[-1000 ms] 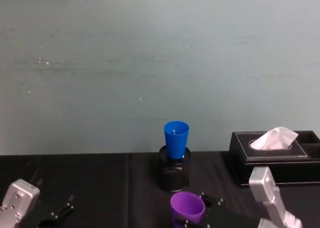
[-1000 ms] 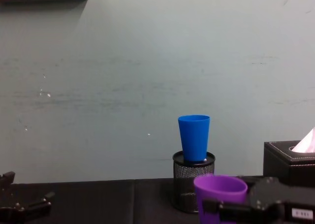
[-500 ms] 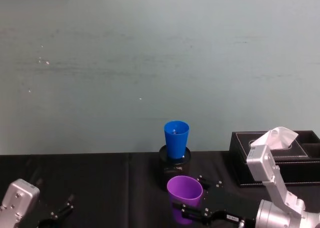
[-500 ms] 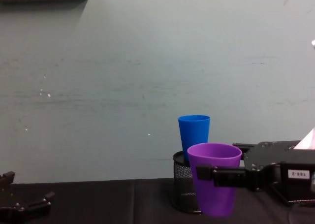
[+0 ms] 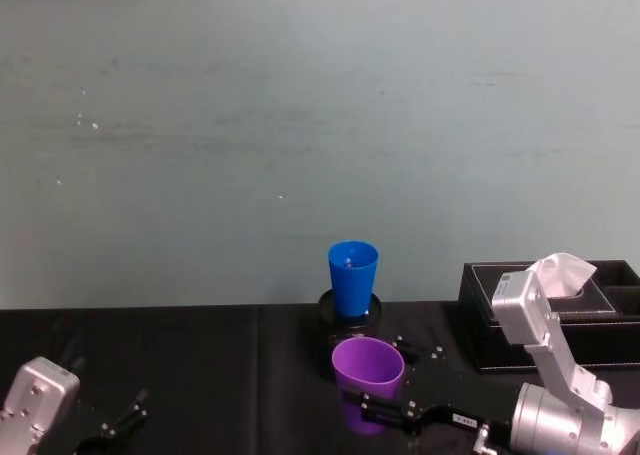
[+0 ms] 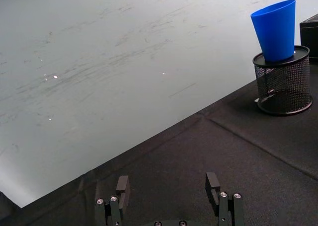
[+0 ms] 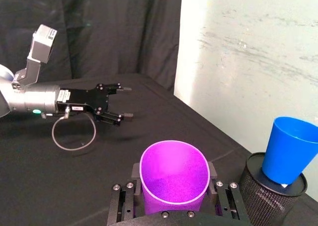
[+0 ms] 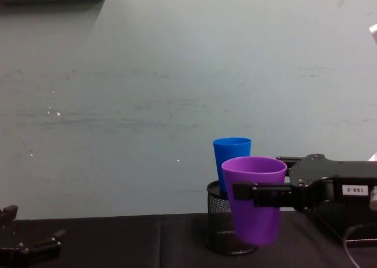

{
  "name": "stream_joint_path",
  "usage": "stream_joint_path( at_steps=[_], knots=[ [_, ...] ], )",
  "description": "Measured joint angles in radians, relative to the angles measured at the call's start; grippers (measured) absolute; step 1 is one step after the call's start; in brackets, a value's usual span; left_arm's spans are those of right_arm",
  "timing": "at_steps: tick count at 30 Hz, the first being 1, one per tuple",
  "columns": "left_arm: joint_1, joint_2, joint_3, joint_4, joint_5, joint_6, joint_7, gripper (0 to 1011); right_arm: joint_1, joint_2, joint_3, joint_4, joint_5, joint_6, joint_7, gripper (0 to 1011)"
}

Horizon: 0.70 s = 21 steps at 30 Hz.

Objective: Pick up one cup with a gripper and tap it against the other cup.

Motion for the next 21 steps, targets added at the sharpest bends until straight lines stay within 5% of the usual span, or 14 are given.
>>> stream_joint_path(
  at_steps=[21],
  knots=[
    [0.0, 0.0, 0.0, 0.0, 0.0, 0.0, 0.0, 1000, 0.016, 0.008, -0.008, -0.014, 0.017, 0.027, -0.007, 732]
  ],
)
